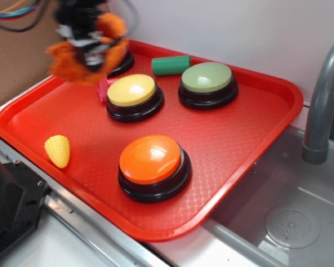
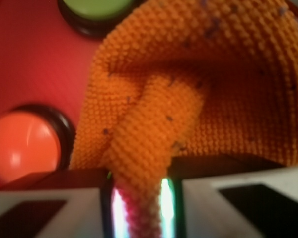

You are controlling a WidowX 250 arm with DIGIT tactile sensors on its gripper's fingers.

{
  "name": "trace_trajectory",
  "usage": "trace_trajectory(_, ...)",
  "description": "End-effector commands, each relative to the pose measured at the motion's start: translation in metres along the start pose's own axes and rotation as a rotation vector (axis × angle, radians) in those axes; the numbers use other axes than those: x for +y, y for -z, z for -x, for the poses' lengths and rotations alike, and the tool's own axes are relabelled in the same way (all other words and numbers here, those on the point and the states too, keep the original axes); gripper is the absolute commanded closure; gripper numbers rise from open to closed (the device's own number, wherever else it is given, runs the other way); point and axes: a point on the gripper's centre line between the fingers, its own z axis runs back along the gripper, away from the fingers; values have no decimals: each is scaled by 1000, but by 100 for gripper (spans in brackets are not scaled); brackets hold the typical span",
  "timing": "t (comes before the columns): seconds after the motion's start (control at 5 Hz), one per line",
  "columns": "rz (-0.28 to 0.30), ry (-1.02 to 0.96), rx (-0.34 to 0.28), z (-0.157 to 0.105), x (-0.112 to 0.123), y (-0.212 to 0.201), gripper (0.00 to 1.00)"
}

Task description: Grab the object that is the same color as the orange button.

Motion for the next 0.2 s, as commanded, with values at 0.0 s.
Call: trace_trajectory(0.0,56,-35,16,7,25,-6,58)
